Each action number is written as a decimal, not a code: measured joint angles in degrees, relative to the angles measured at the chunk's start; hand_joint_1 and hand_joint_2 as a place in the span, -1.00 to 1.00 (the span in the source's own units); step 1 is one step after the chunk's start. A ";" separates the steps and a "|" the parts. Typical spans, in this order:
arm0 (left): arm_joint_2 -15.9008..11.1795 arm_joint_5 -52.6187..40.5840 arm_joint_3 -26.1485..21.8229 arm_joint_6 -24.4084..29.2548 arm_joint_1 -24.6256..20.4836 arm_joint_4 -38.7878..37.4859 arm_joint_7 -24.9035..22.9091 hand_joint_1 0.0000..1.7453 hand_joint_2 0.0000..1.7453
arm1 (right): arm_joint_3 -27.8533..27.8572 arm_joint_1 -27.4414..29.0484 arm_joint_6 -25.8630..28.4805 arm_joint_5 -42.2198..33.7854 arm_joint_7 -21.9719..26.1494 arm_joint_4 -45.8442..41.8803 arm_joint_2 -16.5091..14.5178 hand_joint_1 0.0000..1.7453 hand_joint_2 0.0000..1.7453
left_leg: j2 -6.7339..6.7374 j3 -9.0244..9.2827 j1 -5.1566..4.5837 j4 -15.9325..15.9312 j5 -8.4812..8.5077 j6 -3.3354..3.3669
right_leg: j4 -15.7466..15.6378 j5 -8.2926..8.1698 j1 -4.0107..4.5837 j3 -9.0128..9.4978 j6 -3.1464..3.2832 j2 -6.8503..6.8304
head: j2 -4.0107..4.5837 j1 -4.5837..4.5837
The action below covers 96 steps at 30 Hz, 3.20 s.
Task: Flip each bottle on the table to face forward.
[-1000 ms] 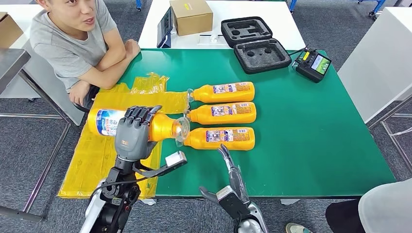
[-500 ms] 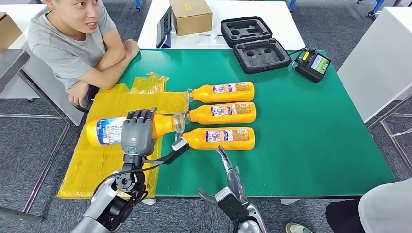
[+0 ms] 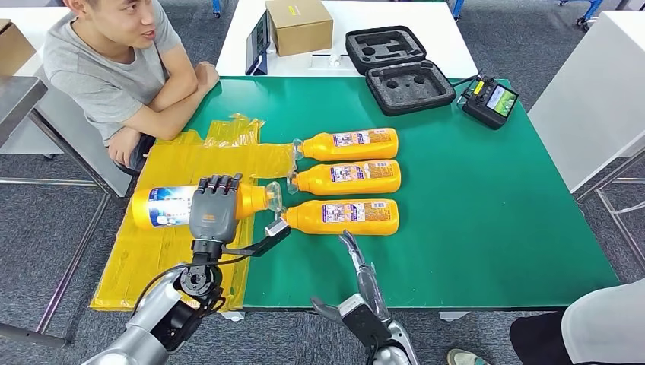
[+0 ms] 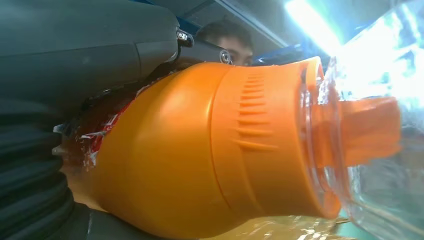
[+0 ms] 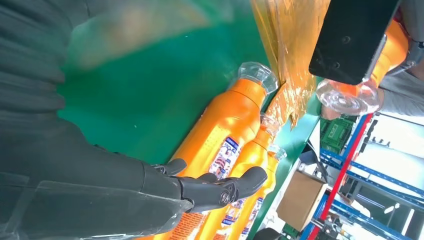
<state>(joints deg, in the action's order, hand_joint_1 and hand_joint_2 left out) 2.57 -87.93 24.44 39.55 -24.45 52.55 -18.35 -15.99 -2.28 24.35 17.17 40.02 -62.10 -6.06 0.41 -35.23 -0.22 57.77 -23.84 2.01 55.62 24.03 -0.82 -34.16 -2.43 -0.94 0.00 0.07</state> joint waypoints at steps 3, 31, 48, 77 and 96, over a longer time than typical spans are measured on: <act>-1.09 0.00 0.71 -0.65 -0.62 -1.78 -1.73 1.00 1.00 | 0.25 0.16 -0.08 -0.32 0.00 0.00 -0.04 -1.00 1.00 | 0.00 0.00 0.00 0.00 0.00 0.00 | 0.00 0.00 0.00 0.00 0.00 0.00 | 0.00 -0.01; -6.40 0.00 2.09 -3.03 -0.06 -6.41 -1.99 1.00 1.00 | 1.13 0.50 -0.83 -2.95 0.00 0.00 -0.04 -1.00 1.00 | -0.01 -0.01 0.00 0.00 0.00 0.00 | 0.00 0.00 -0.01 -0.01 0.00 0.00 | 0.00 0.00; -0.48 9.36 -4.72 -4.52 4.33 -6.37 22.36 1.00 1.00 | 0.57 0.08 -0.61 -5.02 0.00 0.22 0.27 -1.00 1.00 | -0.02 -0.02 -0.01 0.00 -0.01 0.00 | -0.01 0.01 -0.01 0.00 0.00 -0.01 | 0.00 0.00; 0.93 6.99 -10.28 -4.28 1.05 -13.52 18.79 -1.00 1.00 | -0.47 -0.82 -0.34 -6.49 0.00 1.15 1.05 -1.00 1.00 | 0.02 0.20 0.01 -0.01 -0.01 -0.02 | 0.00 -0.06 0.03 0.16 0.10 0.03 | 0.00 0.00; 1.55 2.45 -10.28 -5.22 0.52 -14.48 16.68 -1.00 1.00 | -0.45 -0.70 0.35 -6.50 0.00 1.20 1.10 -1.00 1.00 | 0.02 0.35 0.07 -0.01 0.03 -0.07 | 0.00 -0.08 0.05 0.29 0.12 0.04 | 0.00 0.00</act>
<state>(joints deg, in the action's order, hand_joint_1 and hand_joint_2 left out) 4.12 -85.48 14.16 34.33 -23.93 38.07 -1.66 -16.44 -2.98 24.70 10.67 40.02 -60.89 -4.96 0.43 -34.88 -0.15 57.76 -23.81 1.94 55.62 23.95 -0.78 -33.86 -2.31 -0.90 0.00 0.07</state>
